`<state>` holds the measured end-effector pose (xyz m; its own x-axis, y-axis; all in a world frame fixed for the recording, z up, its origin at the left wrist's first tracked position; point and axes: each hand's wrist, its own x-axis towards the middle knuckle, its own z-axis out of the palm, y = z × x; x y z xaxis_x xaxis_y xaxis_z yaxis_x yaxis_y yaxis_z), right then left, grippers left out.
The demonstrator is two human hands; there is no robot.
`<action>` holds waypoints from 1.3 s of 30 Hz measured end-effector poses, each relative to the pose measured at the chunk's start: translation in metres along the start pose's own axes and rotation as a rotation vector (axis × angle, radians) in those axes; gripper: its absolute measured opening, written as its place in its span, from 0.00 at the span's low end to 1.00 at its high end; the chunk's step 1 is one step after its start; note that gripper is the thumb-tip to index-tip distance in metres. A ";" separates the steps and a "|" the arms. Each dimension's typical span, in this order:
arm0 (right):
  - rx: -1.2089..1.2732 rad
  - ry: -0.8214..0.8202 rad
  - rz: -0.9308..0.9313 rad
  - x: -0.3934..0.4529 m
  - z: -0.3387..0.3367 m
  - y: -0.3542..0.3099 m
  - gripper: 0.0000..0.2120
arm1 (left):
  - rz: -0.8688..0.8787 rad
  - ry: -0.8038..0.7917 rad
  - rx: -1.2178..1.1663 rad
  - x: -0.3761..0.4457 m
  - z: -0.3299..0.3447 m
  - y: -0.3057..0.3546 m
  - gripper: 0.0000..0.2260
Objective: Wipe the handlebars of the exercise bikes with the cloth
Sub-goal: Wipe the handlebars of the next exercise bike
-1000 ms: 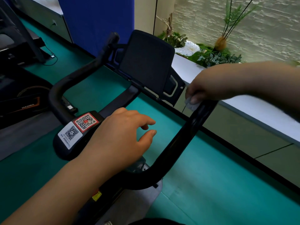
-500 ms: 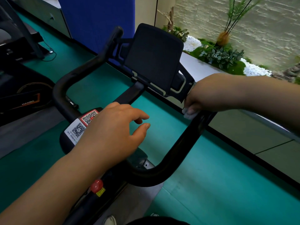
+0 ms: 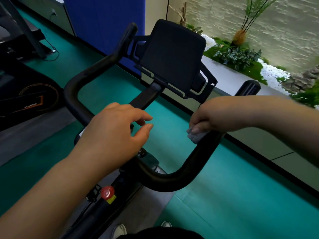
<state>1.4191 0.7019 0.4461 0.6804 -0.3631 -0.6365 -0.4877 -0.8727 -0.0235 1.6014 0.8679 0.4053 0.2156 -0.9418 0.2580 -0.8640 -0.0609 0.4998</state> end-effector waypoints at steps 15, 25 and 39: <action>0.008 -0.197 0.089 0.022 0.005 -0.038 0.18 | -0.051 0.069 0.064 -0.010 -0.022 -0.035 0.10; 0.093 -0.246 0.098 0.027 0.013 -0.077 0.18 | -0.052 0.075 0.074 -0.020 -0.036 -0.050 0.09; 0.683 0.159 0.327 0.060 0.031 -0.132 0.18 | 0.005 0.068 0.061 -0.022 -0.039 -0.073 0.09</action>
<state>1.5069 0.8052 0.3874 0.4888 -0.6556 -0.5756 -0.8715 -0.3367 -0.3567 1.6771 0.9062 0.3954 0.2396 -0.9177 0.3168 -0.8907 -0.0779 0.4479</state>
